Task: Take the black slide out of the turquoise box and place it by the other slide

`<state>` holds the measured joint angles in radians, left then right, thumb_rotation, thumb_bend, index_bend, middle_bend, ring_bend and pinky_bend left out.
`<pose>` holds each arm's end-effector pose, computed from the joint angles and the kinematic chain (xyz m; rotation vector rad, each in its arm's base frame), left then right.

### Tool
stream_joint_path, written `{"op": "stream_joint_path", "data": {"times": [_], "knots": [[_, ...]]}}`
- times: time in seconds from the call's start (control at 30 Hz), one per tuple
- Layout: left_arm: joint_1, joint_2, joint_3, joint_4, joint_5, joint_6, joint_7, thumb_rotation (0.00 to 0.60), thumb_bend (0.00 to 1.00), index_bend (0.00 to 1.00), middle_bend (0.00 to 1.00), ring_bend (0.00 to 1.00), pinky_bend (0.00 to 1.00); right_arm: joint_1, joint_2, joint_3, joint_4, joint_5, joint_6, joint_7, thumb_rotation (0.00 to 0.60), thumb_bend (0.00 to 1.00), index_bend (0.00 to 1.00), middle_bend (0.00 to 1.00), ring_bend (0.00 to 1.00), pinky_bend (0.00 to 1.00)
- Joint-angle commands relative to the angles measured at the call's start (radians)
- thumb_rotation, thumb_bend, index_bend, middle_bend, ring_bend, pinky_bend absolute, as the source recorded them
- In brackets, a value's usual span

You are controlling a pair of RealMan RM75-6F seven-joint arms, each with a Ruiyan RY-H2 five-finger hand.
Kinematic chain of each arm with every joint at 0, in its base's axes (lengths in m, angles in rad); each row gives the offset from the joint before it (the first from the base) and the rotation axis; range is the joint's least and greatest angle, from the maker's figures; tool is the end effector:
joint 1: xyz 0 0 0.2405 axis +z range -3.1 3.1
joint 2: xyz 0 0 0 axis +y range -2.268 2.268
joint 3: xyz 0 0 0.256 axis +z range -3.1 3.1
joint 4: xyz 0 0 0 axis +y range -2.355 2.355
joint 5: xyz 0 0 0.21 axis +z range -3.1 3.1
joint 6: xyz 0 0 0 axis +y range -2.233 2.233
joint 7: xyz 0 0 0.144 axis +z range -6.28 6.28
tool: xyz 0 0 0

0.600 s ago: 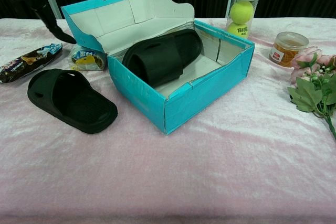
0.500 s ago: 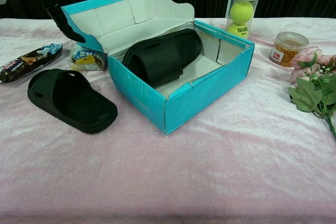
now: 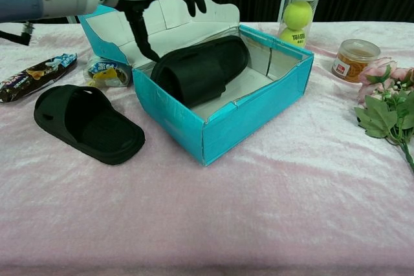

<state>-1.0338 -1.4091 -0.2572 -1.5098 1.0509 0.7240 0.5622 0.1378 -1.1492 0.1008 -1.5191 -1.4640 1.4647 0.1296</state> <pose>-0.0487 0.3947 0.0131 -2.1433 -0.4956 -0.8354 -0.3177 -0.2098 0.1658 1.3303 -0.9149 1.0066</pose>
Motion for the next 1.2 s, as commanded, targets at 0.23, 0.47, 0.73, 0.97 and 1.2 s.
{"op": "stream_joint_path", "data": {"times": [0.23,0.47,0.73,0.97,1.2], "knots": [[-0.202,-0.157,0.025,0.140,-0.280,-0.080,0.140,0.600,0.03,0.10,0.16,0.07,0.04,-0.026,0.017,0.000,0.004,0.013,0.020,0.013,0.600,0.26,0.00,0.02,0.00,0.19],[-0.278,-0.241,0.051,0.253,-0.390,-0.097,0.144,0.600,0.03,0.08,0.16,0.07,0.04,-0.033,0.017,0.003,0.016,0.027,0.011,0.027,0.600,0.26,0.00,0.02,0.00,0.19],[-0.294,-0.243,0.086,0.265,-0.442,-0.086,0.132,0.600,0.03,0.10,0.22,0.09,0.04,-0.035,0.011,0.006,0.031,0.031,0.005,0.040,0.600,0.26,0.00,0.02,0.00,0.19],[-0.310,-0.244,0.130,0.272,-0.469,-0.101,0.129,0.600,0.04,0.11,0.32,0.17,0.04,-0.035,0.008,0.009,0.030,0.027,0.005,0.037,0.600,0.26,0.00,0.02,0.00,0.19],[-0.285,-0.266,0.110,0.292,-0.372,-0.053,0.044,0.600,0.05,0.20,0.53,0.32,0.05,-0.037,0.008,0.010,0.026,0.030,0.004,0.031,0.600,0.26,0.00,0.02,0.00,0.19]]}}
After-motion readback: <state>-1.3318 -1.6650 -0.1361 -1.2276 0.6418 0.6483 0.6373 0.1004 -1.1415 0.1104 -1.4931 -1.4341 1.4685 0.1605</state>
